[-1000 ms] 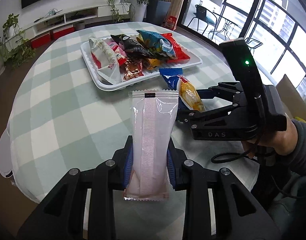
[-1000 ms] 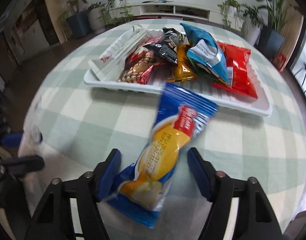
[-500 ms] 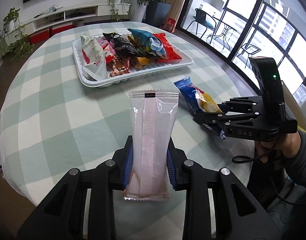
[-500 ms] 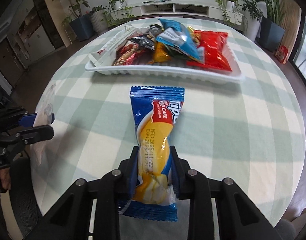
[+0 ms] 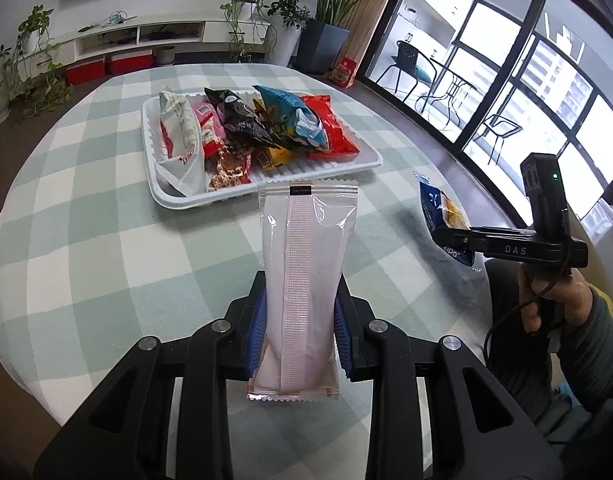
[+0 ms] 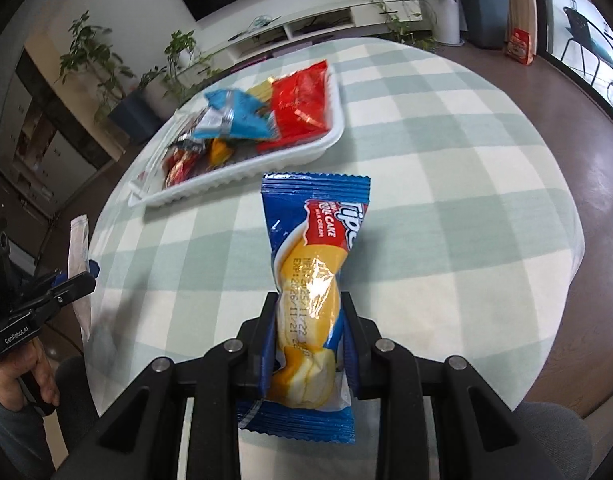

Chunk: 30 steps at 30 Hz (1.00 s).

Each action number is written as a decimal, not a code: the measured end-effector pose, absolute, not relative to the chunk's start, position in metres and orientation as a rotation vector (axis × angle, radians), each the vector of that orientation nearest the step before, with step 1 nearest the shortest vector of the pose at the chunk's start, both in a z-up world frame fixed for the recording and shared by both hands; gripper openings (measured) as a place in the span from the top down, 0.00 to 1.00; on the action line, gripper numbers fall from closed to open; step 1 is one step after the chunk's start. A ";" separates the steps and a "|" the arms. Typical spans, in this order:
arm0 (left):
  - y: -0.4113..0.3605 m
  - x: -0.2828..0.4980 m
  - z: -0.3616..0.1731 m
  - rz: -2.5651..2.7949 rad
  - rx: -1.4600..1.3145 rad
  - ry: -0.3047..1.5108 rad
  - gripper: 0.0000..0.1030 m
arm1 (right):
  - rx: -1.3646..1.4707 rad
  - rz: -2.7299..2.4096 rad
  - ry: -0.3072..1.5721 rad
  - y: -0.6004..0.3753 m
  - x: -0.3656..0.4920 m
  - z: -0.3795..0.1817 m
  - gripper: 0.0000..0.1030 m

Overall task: Organize snacks
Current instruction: 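Carry the pink-white bar and Tipo packet into the tray with both tools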

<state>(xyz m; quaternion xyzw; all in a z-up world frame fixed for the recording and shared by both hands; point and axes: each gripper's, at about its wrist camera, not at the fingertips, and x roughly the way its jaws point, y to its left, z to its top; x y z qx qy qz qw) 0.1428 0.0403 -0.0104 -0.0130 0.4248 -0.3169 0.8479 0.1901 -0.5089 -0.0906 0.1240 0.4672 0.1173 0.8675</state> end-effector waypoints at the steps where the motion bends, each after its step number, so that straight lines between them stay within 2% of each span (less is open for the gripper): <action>1: 0.042 0.147 -0.006 -0.662 -0.036 0.889 0.74 | 0.268 0.246 0.970 -0.510 0.194 -0.088 0.71; 16: 0.041 0.272 0.067 -0.578 -0.125 0.773 0.74 | 0.207 0.319 0.814 -0.488 0.308 0.014 0.71; 22: 0.020 0.323 0.062 -0.554 -0.098 0.812 0.74 | 0.146 0.349 0.885 -0.455 0.364 -0.001 0.71; 30: -0.002 0.366 0.010 -0.532 -0.085 0.906 0.74 | 0.081 0.348 0.976 -0.429 0.406 -0.042 0.71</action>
